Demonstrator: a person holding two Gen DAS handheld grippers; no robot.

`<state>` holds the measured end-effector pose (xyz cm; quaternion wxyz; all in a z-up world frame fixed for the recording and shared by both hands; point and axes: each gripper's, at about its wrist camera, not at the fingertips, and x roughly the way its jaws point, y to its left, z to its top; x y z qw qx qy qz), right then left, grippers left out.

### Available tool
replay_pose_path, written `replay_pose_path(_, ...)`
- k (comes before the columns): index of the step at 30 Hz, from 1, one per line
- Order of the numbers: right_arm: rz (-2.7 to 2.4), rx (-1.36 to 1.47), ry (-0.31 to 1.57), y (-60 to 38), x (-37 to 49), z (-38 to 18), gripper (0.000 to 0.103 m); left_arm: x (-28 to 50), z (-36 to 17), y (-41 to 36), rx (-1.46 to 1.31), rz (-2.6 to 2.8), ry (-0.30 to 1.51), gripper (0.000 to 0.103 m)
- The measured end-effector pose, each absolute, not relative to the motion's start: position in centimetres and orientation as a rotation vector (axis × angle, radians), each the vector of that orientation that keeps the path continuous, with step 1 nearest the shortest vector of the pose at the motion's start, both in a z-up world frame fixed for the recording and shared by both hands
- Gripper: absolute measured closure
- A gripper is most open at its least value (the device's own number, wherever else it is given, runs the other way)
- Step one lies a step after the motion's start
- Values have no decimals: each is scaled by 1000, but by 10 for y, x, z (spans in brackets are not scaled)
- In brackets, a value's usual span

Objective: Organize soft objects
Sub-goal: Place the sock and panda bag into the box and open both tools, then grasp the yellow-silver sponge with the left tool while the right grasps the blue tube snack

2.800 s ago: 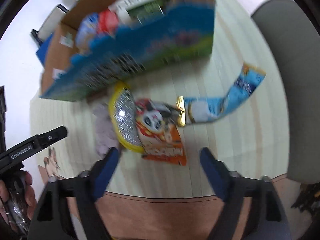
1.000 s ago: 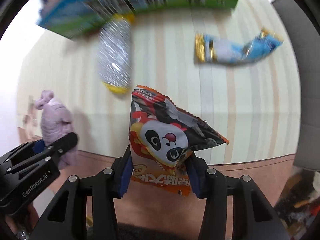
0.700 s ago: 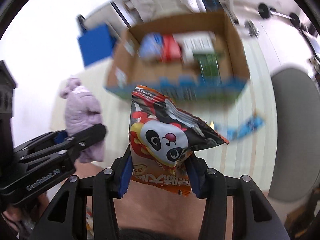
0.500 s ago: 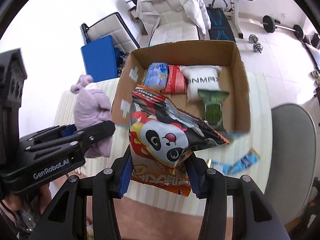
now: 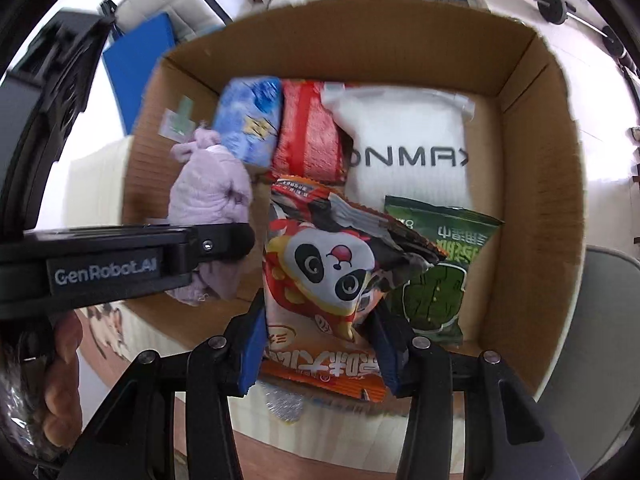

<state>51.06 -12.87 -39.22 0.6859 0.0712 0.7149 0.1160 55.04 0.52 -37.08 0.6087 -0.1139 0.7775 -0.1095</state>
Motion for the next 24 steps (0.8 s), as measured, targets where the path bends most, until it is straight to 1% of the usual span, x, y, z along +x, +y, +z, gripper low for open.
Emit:
replay_pose_path(6, 248, 127, 1636, -128, 522, -419, 53, 551, -388, -1, -256, -256, 1834, 67)
replay_pose_path(7, 243, 118, 1640, -128, 523, -421, 53, 550, -388, -2, -256, -256, 1835, 64)
replay_pose_path(9, 237, 102, 1661, -127, 527, -425, 50, 550, -386, -7, -225, -261, 1812, 43)
replay_pose_path(10, 229, 90, 1671, -127, 528, -427, 33, 550, -382, -9, -206, -262, 1797, 24)
replay_pose_path(11, 233, 91, 1669, -125, 529, -425, 10, 549, -377, -10, -184, -257, 1782, 19)
replay_pose_path(12, 246, 102, 1665, -125, 529, -423, 2, 549, -370, -11, -164, -254, 1764, 19)
replay_pose_path(13, 241, 95, 1661, -124, 529, -419, 0, 549, -364, -11, -152, -248, 1751, 16)
replay_pose_path(14, 221, 63, 1652, -123, 529, -415, 0, 549, -357, -11, -143, -240, 1727, 10)
replay_pose_path(15, 211, 33, 1643, -121, 530, -412, 0, 548, -351, -10, -136, -232, 1709, 9)
replay_pose_path(24, 155, 19, 1588, -130, 519, -380, 0, 528, -296, -4, -89, -179, 1563, 7)
